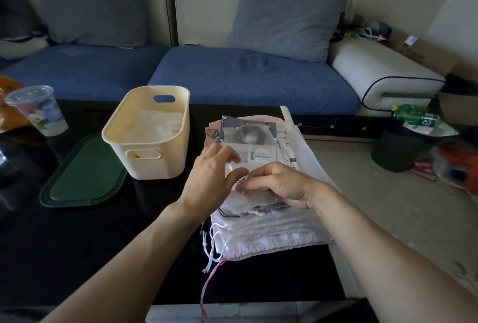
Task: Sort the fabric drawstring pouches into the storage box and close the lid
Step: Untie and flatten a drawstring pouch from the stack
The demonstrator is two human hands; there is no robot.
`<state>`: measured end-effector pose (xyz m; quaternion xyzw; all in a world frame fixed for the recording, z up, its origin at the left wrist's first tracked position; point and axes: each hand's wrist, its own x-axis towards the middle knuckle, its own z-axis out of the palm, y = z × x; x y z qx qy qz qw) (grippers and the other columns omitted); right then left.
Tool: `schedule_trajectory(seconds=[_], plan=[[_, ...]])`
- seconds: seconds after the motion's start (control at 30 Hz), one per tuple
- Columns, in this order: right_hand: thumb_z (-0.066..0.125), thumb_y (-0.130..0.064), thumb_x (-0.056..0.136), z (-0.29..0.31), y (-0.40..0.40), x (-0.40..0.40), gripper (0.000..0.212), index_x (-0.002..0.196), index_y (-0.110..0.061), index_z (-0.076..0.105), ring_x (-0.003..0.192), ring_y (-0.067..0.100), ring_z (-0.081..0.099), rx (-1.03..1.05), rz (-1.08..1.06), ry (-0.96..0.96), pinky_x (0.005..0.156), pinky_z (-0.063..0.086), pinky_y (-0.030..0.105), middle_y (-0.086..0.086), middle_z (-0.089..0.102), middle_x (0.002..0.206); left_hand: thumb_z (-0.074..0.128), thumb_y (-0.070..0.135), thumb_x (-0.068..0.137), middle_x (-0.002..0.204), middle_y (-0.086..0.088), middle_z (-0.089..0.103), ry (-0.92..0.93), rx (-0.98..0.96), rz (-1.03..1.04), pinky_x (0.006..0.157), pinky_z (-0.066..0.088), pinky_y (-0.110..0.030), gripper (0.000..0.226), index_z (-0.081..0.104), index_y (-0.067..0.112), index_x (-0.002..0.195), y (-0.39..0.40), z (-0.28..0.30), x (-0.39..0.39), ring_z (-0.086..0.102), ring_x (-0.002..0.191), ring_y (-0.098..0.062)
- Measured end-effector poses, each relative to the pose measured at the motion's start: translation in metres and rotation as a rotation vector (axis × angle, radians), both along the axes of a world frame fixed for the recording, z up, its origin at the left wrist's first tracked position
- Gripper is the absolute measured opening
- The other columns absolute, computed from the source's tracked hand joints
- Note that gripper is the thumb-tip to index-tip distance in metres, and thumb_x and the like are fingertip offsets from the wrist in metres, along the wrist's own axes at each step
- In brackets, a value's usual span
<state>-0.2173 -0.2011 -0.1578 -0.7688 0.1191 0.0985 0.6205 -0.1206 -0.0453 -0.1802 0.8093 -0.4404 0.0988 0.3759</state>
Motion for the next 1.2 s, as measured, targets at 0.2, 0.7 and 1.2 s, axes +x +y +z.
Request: schedule_trajectory(seconds=[0.2,0.7,1.2], plan=[[0.063,-0.031,0.098,-0.003,0.001,0.001,0.026,0.08,-0.017,0.075,0.072,0.005,0.059,-0.043,-0.046,0.009,0.071,0.045,0.02,-0.008,0.066,0.074,0.065,0.032,0.093,0.074,0.007,0.055,0.142,-0.108,0.135,0.063,0.043,-0.027,0.026,0.058,0.016,0.074,-0.002,0.01,-0.012,0.053,0.07,-0.01],[0.062,-0.036,0.097,-0.004,0.005,0.004,0.029,0.08,-0.016,0.073,0.071,0.011,0.052,-0.155,-0.054,0.042,0.069,0.039,0.026,-0.002,0.06,0.073,0.075,0.031,0.085,0.078,0.008,0.07,0.275,0.212,-0.109,0.071,0.049,-0.017,0.013,0.075,0.022,0.095,0.024,0.021,-0.005,0.063,0.079,-0.004],[0.059,-0.032,0.099,-0.005,0.006,0.006,0.026,0.091,-0.016,0.078,0.084,0.016,0.06,-0.284,-0.098,0.034,0.085,0.047,0.036,0.001,0.07,0.089,0.067,0.038,0.091,0.097,0.01,0.072,0.213,0.246,-0.194,0.085,0.052,-0.034,0.014,0.069,0.025,0.094,0.025,0.02,-0.01,0.066,0.092,-0.009]])
